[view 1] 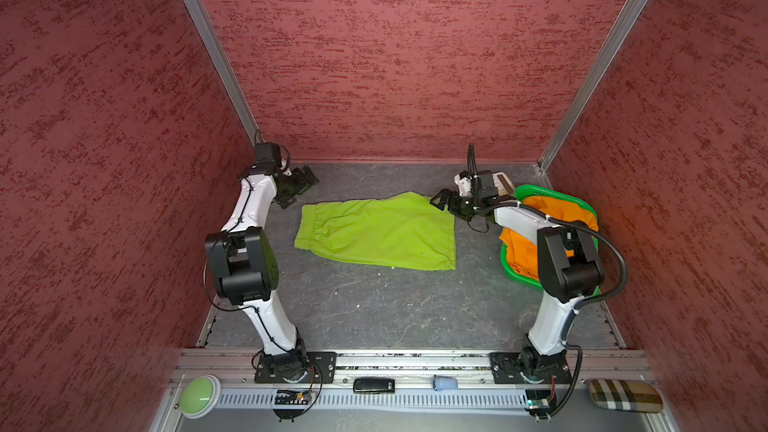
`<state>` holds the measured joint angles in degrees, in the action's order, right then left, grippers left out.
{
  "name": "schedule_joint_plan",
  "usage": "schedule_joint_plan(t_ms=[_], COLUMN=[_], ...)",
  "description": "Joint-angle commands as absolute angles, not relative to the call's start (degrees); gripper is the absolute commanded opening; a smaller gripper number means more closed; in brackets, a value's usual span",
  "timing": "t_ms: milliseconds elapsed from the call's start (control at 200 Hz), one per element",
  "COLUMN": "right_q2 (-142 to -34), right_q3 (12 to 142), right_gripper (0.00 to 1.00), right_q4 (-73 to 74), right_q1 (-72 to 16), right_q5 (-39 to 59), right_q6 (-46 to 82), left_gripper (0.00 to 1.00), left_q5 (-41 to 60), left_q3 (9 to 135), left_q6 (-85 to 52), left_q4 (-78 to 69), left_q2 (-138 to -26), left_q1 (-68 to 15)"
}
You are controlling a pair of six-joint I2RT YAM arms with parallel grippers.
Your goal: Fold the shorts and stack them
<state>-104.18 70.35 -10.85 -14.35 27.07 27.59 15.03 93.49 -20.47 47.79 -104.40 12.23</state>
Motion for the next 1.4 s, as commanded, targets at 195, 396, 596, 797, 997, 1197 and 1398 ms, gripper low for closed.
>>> schedule_joint_plan(t_ms=[195,396,596,797,997,1197,1398], right_q2=[-99.15,-97.47,-97.94,-98.70,-99.52,-100.53,-101.34], right_q3=[59.22,55.12,53.11,53.53,54.28,55.03,57.04], right_gripper=[0.99,0.99,0.99,0.99,0.99,0.99,0.99], right_q4=[-11.48,-9.68,-7.72,-7.45,-7.21,-7.20,-9.30], right_q1=[-16.07,-16.06,-16.00,-15.97,-15.99,-16.00,-16.07], right_q5=[25.07,25.05,25.32,25.61,25.76,25.70,24.41], right_q6=[24.52,24.26,24.86,25.14,25.65,26.26,26.23], left_gripper=[0.97,0.92,0.76,0.46,0.23,0.00,0.00], left_q5=[9.27,9.26,9.10,7.69,8.05,6.02,0.08], left_q3=[84.47,84.85,84.77,85.42,86.13,87.62,91.35], left_q6=[-11.87,-10.92,-10.76,-9.52,-8.79,-7.84,-7.81], left_q4=[52.14,51.58,51.70,52.10,52.49,54.78,59.70], left_q2=[-110.26,-114.43,-118.48,-119.70,-119.28,-115.50,-113.41], left_q1=[13.12,11.82,11.49,10.72,9.59,8.19,7.07])
